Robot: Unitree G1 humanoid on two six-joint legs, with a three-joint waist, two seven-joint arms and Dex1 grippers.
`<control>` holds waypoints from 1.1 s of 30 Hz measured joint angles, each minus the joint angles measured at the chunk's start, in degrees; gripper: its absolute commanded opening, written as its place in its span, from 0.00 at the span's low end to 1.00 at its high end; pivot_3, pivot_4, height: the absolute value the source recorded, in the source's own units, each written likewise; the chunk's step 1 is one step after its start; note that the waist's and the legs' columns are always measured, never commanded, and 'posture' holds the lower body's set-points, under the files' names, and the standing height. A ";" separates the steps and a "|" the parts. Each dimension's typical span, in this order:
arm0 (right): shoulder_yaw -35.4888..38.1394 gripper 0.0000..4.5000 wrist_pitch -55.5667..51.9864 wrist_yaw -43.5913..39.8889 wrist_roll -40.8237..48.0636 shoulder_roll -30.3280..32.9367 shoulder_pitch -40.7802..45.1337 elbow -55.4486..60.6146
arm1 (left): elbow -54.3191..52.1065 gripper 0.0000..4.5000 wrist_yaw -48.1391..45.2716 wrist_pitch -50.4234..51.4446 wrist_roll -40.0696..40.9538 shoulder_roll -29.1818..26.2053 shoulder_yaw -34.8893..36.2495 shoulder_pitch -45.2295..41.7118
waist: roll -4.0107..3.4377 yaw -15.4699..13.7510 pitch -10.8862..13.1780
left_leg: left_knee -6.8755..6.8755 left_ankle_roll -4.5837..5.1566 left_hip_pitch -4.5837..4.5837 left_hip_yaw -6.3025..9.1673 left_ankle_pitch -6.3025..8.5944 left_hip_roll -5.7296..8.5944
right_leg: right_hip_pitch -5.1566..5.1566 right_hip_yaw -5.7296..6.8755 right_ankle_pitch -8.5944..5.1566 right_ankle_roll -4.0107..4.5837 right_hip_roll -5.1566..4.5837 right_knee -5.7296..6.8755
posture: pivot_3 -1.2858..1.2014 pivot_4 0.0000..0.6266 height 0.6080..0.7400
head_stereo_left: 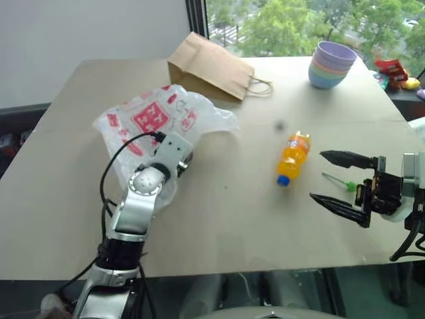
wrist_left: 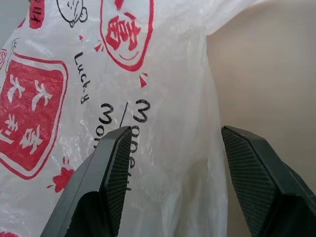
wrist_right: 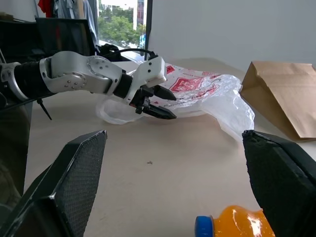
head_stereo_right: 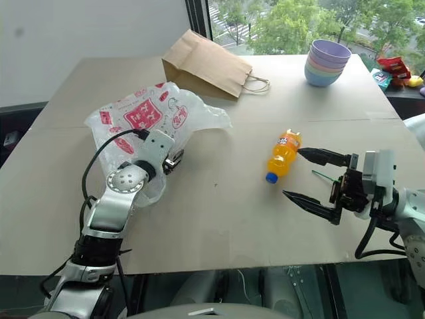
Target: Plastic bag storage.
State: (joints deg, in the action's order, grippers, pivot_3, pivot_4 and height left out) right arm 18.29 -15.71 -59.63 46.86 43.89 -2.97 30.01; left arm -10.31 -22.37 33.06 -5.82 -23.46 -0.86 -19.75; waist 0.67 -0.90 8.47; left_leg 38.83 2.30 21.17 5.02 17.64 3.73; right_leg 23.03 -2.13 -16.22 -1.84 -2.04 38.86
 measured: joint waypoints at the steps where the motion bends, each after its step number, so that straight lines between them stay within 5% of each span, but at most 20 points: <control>1: 0.00 1.00 0.00 -0.01 -0.01 -0.05 -0.08 0.05 | -1.41 0.66 -0.55 0.67 1.65 0.45 0.60 0.00 | 0.01 0.00 0.00 | 0.04 0.00 0.04 0.02 0.00 0.00 | 0.01 0.02 0.00 0.00 0.00 0.00 | 0.52 0.24 1.00; 14: 0.03 1.00 0.21 -0.37 -0.09 -0.98 -1.98 0.49 | -1.16 0.66 2.26 0.68 -1.16 -4.17 0.11 2.85 | 0.02 -0.05 0.01 | 0.09 0.00 0.03 0.03 0.00 0.01 | 0.01 0.02 0.01 -0.01 0.01 0.04 | 0.52 0.24 1.00; 29: 0.98 1.00 1.02 -1.41 -0.10 -1.00 -5.21 0.49 | 15.61 0.66 9.49 -12.98 -6.73 -4.53 -2.08 -1.47 | 0.03 0.03 0.01 | 0.10 0.00 0.00 0.02 0.00 0.00 | 0.00 0.01 0.02 -0.02 0.01 0.08 | 0.52 0.24 1.00; 33: 1.21 1.00 1.09 -1.27 -0.10 -1.22 -6.01 0.53 | 18.97 0.39 9.56 -16.69 -6.51 -3.90 -2.04 -2.22 | 0.03 -0.02 0.01 | 0.10 0.00 0.01 0.02 0.00 0.00 | 0.00 0.01 0.02 -0.02 0.01 0.08 | 0.52 0.24 1.00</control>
State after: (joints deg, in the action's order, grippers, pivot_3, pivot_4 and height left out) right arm 19.50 -14.62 -60.90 46.76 42.66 -8.98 30.54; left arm 8.65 -12.81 16.37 -12.33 -27.37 -2.90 -21.97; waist 0.70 -0.91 8.48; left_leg 38.93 2.30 21.18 5.03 17.64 3.74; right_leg 23.03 -2.12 -16.20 -1.86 -2.04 38.94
